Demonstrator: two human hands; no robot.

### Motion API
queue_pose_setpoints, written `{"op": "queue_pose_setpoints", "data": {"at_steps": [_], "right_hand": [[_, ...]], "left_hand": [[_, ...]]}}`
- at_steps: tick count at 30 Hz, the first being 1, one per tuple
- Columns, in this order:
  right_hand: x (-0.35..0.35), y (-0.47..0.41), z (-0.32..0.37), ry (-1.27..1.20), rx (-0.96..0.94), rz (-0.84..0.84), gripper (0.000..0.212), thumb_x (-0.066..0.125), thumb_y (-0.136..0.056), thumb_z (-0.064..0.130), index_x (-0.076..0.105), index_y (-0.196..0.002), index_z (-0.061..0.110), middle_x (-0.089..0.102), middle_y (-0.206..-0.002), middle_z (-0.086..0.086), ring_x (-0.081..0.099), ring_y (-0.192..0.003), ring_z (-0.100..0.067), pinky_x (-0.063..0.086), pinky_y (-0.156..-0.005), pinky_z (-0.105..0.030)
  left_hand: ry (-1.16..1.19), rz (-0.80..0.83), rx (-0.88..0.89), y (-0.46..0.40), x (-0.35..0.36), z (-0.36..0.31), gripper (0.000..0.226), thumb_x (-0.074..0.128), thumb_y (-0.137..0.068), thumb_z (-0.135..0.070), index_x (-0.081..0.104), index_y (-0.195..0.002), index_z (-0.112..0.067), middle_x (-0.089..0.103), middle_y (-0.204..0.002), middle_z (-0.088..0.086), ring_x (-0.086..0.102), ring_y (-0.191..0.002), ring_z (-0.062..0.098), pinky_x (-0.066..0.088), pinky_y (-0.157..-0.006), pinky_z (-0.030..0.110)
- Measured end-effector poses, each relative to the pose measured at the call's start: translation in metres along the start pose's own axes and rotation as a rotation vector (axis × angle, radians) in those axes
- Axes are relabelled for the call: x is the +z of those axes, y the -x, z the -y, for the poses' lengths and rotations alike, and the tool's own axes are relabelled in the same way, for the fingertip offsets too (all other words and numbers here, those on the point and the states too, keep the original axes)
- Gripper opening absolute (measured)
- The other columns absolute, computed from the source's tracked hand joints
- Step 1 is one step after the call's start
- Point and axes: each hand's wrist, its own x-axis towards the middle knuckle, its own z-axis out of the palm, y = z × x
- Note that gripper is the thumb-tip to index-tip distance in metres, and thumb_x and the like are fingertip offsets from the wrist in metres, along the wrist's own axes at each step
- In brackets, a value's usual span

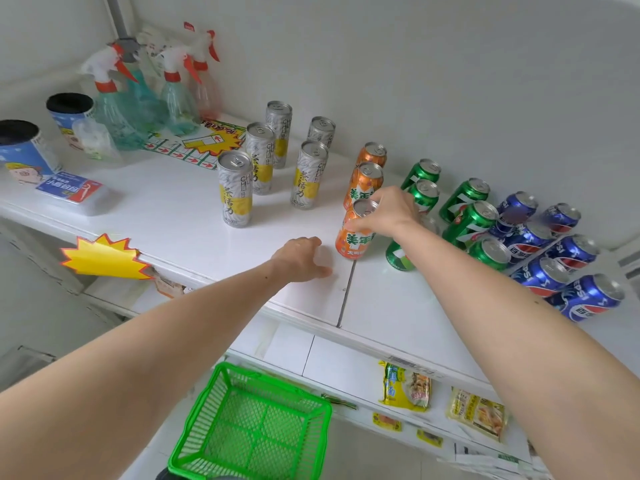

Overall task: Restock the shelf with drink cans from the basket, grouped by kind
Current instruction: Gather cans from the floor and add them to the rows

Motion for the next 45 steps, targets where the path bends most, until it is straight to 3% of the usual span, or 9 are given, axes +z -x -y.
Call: {"op": "queue_pose_setpoints", "data": {"at_steps": [6, 23, 30, 34, 38, 45], "right_hand": [[0.01, -0.003, 0.0, 0.012, 0.033, -0.026, 0.058, 0.088, -0.045, 0.058, 0.063, -0.08, 0.02, 0.07, -0.093, -0.006, 0.066, -0.087, -0.027, 0.041, -0.06, -0.027], [0.015, 0.003, 0.014, 0.16, 0.034, -0.036, 0.082, 0.085, -0.055, 0.062, 0.055, -0.117, 0.017, 0.064, -0.118, -0.008, 0.062, -0.106, -0.031, 0.043, -0.07, -0.032], [0.017, 0.015, 0.033, 0.102, 0.014, -0.159, 0.099, 0.082, -0.063, 0.056, 0.039, -0.139, 0.009, 0.047, -0.134, -0.016, 0.049, -0.123, -0.036, 0.048, -0.092, -0.042], [0.026, 0.029, 0.055, 0.067, -0.131, -0.315, 0.073, 0.078, -0.075, 0.047, 0.048, -0.13, 0.01, 0.044, -0.136, -0.014, 0.043, -0.127, -0.034, 0.043, -0.1, -0.043], [0.043, 0.051, 0.079, -0.01, -0.247, -0.505, 0.046, 0.071, -0.084, 0.035, 0.056, -0.12, 0.011, 0.051, -0.128, -0.01, 0.047, -0.12, -0.03, 0.039, -0.097, -0.038], [0.084, 0.089, 0.119, -0.168, -0.416, -0.69, 0.031, 0.067, -0.083, 0.022, 0.06, -0.107, 0.005, 0.057, -0.114, -0.014, 0.055, -0.107, -0.033, 0.042, -0.091, -0.038]], "left_hand": [[-0.071, -0.02, 0.0, -0.002, 0.005, 0.001, 0.065, 0.063, -0.084, -0.048, 0.045, -0.137, -0.015, 0.052, -0.135, 0.007, 0.048, -0.124, 0.026, 0.045, -0.1, 0.039], [0.048, -0.018, 0.063, -0.001, -0.001, 0.016, 0.07, 0.065, -0.084, -0.046, 0.039, -0.144, -0.019, 0.042, -0.147, 0.002, 0.04, -0.134, 0.021, 0.034, -0.11, 0.034], [0.157, -0.127, 0.088, 0.009, -0.015, 0.029, 0.05, 0.066, -0.084, -0.043, 0.055, -0.128, -0.022, 0.056, -0.132, -0.001, 0.051, -0.122, 0.02, 0.043, -0.101, 0.037], [0.207, -0.186, 0.127, 0.023, -0.03, 0.043, 0.039, 0.067, -0.084, -0.038, 0.06, -0.119, -0.022, 0.062, -0.119, -0.004, 0.057, -0.112, 0.017, 0.049, -0.093, 0.035], [0.22, -0.189, 0.156, 0.04, -0.043, 0.066, 0.032, 0.067, -0.084, -0.034, 0.062, -0.113, -0.022, 0.064, -0.114, -0.006, 0.059, -0.105, 0.015, 0.05, -0.089, 0.035], [0.236, -0.226, 0.143, 0.085, -0.052, 0.113, 0.026, 0.066, -0.085, -0.032, 0.065, -0.109, -0.023, 0.066, -0.111, -0.005, 0.06, -0.102, 0.013, 0.051, -0.089, 0.034]]}}
